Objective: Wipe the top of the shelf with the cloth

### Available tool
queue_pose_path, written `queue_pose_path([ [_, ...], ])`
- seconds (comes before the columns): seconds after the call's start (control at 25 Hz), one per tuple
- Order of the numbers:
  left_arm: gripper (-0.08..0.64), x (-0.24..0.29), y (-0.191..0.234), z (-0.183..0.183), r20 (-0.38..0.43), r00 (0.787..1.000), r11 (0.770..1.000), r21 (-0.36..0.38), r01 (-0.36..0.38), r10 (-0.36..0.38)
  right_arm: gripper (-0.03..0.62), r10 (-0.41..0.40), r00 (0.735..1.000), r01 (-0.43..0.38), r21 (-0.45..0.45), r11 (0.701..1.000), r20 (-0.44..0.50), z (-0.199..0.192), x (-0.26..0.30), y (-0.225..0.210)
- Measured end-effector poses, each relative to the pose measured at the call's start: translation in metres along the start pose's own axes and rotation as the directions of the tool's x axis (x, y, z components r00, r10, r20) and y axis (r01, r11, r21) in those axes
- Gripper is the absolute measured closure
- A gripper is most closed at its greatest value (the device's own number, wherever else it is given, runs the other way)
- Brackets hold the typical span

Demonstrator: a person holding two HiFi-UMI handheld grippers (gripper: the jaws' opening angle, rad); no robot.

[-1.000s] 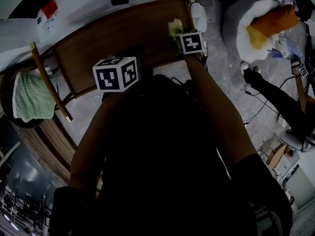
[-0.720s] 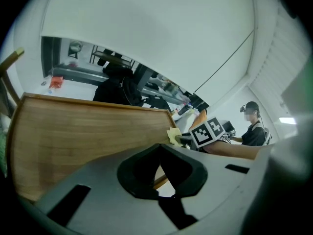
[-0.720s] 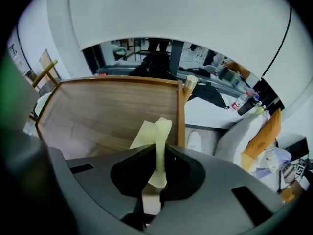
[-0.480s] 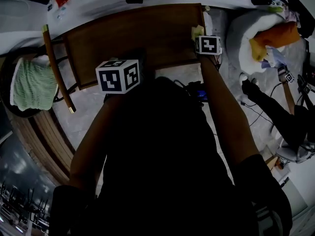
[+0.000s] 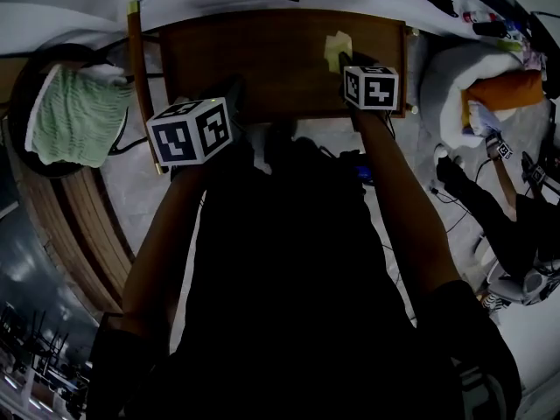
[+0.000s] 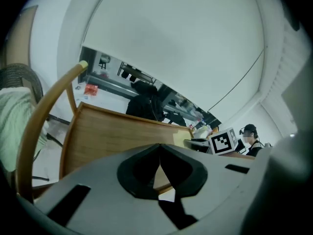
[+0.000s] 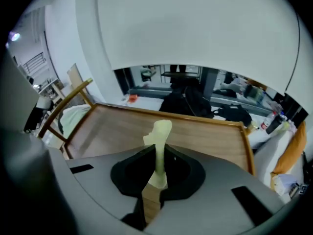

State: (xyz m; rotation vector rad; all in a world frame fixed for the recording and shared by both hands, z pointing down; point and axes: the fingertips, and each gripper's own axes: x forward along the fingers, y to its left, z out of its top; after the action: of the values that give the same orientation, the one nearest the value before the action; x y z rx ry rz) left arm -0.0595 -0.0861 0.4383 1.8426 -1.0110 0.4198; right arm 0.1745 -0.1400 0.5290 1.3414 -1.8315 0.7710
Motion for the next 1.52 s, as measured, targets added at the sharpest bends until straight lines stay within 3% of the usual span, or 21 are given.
queue_pose_path([
  [0.16, 0.548, -0.033, 0.031, 0.011, 0.028, 0.999, 1.000, -0.020, -0.022, 0.023, 0.549, 0.130, 0.991, -0.130, -0.038, 0.991, 0.004, 0.018, 0.027, 0.090],
  [0.36, 0.548, -0.060, 0.065, 0.018, 0.039, 0.998, 0.999, -0.036, -0.040, 0.042, 0.548, 0.269, 0.963, -0.266, -0.109, 0.958, 0.020, 0.036, 0.056, 0.189],
  [0.52, 0.548, -0.078, 0.088, 0.024, 0.061, 0.997, 0.996, -0.073, -0.049, 0.054, 0.549, 0.340, 0.939, -0.328, -0.164, 0.930, 0.050, 0.053, 0.073, 0.252],
  [0.76, 0.549, -0.093, 0.111, 0.028, 0.068, 0.996, 0.995, -0.077, -0.057, 0.063, 0.549, 0.412, 0.911, -0.402, -0.178, 0.898, 0.019, 0.060, 0.095, 0.319],
  [1.08, 0.548, -0.103, 0.123, 0.029, 0.077, 0.996, 0.996, -0.073, -0.045, 0.051, 0.548, 0.423, 0.905, -0.424, -0.206, 0.882, -0.050, 0.048, 0.120, 0.363],
  [1.52, 0.548, -0.101, 0.125, 0.017, 0.058, 0.997, 0.996, -0.083, -0.037, 0.042, 0.548, 0.374, 0.923, -0.384, -0.300, 0.873, -0.092, 0.040, 0.133, 0.365],
])
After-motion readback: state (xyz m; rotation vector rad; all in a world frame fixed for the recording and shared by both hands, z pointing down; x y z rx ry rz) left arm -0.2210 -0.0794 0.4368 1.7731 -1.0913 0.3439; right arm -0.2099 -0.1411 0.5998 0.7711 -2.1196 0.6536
